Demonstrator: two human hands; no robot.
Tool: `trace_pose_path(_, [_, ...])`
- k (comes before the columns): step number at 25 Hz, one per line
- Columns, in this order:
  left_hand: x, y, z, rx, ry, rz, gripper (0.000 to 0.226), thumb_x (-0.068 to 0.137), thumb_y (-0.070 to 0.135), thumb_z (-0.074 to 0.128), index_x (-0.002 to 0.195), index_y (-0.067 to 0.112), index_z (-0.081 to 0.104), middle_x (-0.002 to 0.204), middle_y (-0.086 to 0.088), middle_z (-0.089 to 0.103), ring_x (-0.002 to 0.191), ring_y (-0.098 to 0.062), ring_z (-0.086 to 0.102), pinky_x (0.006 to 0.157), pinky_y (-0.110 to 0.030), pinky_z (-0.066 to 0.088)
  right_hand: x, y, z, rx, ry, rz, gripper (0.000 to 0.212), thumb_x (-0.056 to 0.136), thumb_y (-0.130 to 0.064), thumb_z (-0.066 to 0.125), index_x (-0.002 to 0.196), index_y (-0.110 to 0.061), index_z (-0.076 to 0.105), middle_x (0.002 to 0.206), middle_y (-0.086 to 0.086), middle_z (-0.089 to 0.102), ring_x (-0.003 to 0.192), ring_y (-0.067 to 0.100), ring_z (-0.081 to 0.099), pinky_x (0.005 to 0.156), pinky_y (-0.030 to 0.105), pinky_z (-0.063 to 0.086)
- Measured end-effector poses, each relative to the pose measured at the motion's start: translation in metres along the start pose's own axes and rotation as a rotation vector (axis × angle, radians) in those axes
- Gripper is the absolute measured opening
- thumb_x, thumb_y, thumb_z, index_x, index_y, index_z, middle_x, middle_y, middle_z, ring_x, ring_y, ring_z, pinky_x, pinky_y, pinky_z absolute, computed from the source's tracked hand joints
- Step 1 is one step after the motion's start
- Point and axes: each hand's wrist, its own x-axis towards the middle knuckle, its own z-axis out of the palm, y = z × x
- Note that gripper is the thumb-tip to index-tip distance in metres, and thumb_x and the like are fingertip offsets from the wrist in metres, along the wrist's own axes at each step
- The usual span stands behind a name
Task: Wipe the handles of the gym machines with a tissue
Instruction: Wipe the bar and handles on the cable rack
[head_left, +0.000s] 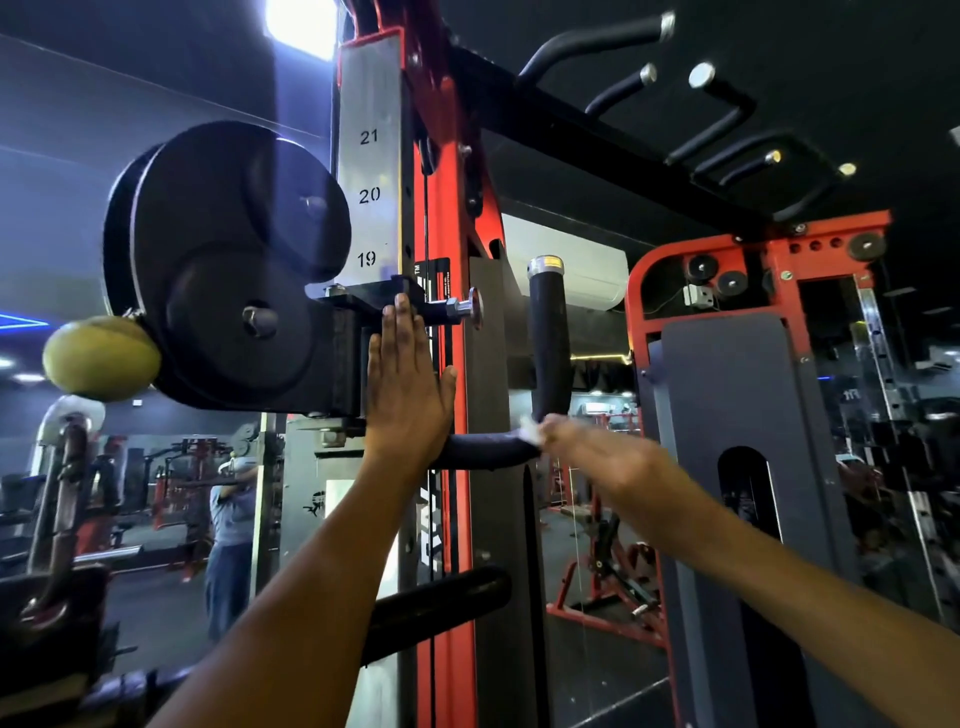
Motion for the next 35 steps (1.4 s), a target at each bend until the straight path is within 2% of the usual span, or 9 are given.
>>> trace_pose_path(3, [0.0, -0.001, 0.002, 0.002, 0.012, -0.002, 0.07, 0.102, 0.039, 0.026, 0.152, 0.003, -0.008, 0.159, -0.012, -0.02, 0.148, -0.023, -0.016, 0.12, -0.036, -0.006, 0.04, 0.036, -0.002, 0.197, 0.427, 0.615, 0.025, 0.084, 0.003, 0.061, 0.107, -0.005, 0.067, 0.106, 0.013, 0.064, 0.097, 0.024, 0.062, 0.076, 0.013, 0.046])
trace_pose_path(5, [0.0, -0.001, 0.002, 0.004, 0.016, 0.002, 0.069, 0.102, 0.038, 0.026, 0.152, 0.003, -0.006, 0.16, -0.012, -0.019, 0.148, -0.023, -0.016, 0.12, -0.036, -0.006, 0.088, 0.06, -0.007, 0.4, 0.538, 0.866, 0.02, 0.087, -0.003, 0.06, 0.103, -0.007, 0.07, 0.104, 0.006, 0.066, 0.095, 0.018, 0.06, 0.072, 0.006, 0.044])
trace_pose_path(9, [0.001, -0.001, 0.003, 0.017, 0.011, 0.002, 0.068, 0.102, 0.038, 0.025, 0.152, 0.002, -0.004, 0.16, -0.012, -0.019, 0.148, -0.024, -0.015, 0.121, -0.036, -0.005, 0.093, 0.034, 0.018, 0.552, 0.57, 0.866, 0.023, 0.087, -0.001, 0.059, 0.108, -0.006, 0.068, 0.101, -0.005, 0.066, 0.091, 0.006, 0.06, 0.074, -0.002, 0.041])
trace_pose_path(14, [0.0, 0.0, 0.004, 0.048, 0.02, 0.004, 0.068, 0.102, 0.039, 0.022, 0.152, 0.001, -0.005, 0.159, -0.014, -0.019, 0.148, -0.025, -0.015, 0.121, -0.038, -0.004, 0.01, -0.052, 0.048, 1.069, 0.556, 1.208, 0.019, 0.086, 0.0, 0.061, 0.089, -0.017, 0.069, 0.087, -0.001, 0.069, 0.086, 0.014, 0.064, 0.077, 0.025, 0.052])
trace_pose_path(18, [-0.001, -0.001, 0.004, 0.024, 0.012, 0.003, 0.068, 0.102, 0.039, 0.022, 0.152, 0.002, -0.006, 0.159, -0.013, -0.02, 0.148, -0.024, -0.016, 0.121, -0.037, -0.005, 0.072, 0.023, 0.021, 1.178, 0.5, 1.239, 0.023, 0.093, -0.011, 0.052, 0.112, -0.018, 0.064, 0.091, -0.006, 0.064, 0.084, 0.013, 0.061, 0.068, 0.022, 0.05])
trace_pose_path(21, [-0.001, 0.0, 0.004, 0.015, 0.038, 0.005, 0.067, 0.102, 0.038, 0.024, 0.152, 0.002, -0.004, 0.16, -0.013, -0.018, 0.148, -0.024, -0.015, 0.121, -0.037, -0.006, 0.091, 0.049, 0.014, 1.456, 0.394, 1.159, 0.029, 0.096, -0.002, 0.042, 0.105, -0.019, 0.063, 0.098, 0.004, 0.068, 0.083, 0.018, 0.066, 0.07, 0.033, 0.055])
trace_pose_path(27, [-0.004, 0.001, 0.002, -0.004, 0.045, 0.008, 0.068, 0.102, 0.037, 0.027, 0.152, 0.003, -0.005, 0.16, -0.013, -0.017, 0.148, -0.023, -0.015, 0.118, -0.034, -0.01, 0.02, -0.016, 0.042, 1.777, 0.423, 1.361, 0.022, 0.091, 0.006, 0.045, 0.104, -0.002, 0.062, 0.108, 0.016, 0.066, 0.094, 0.021, 0.066, 0.071, 0.021, 0.057])
trace_pose_path(30, [-0.002, 0.003, -0.001, 0.046, 0.008, 0.001, 0.068, 0.103, 0.037, 0.025, 0.151, 0.003, -0.008, 0.159, -0.014, -0.021, 0.147, -0.024, -0.018, 0.118, -0.035, -0.011, 0.009, -0.047, 0.034, 1.6, 0.257, 1.36, 0.017, 0.086, 0.006, 0.055, 0.096, -0.002, 0.067, 0.103, 0.017, 0.068, 0.09, 0.025, 0.068, 0.07, 0.023, 0.057])
trace_pose_path(35, [-0.019, 0.005, -0.014, 0.1, -0.069, 0.069, 0.072, 0.103, 0.043, 0.028, 0.153, 0.005, -0.006, 0.157, -0.015, -0.024, 0.145, -0.024, -0.022, 0.117, -0.036, -0.016, 0.039, -0.041, -0.012, 0.463, 0.364, 0.806, 0.027, 0.087, -0.005, 0.06, 0.113, -0.014, 0.063, 0.101, -0.005, 0.059, 0.091, 0.007, 0.058, 0.077, 0.006, 0.045])
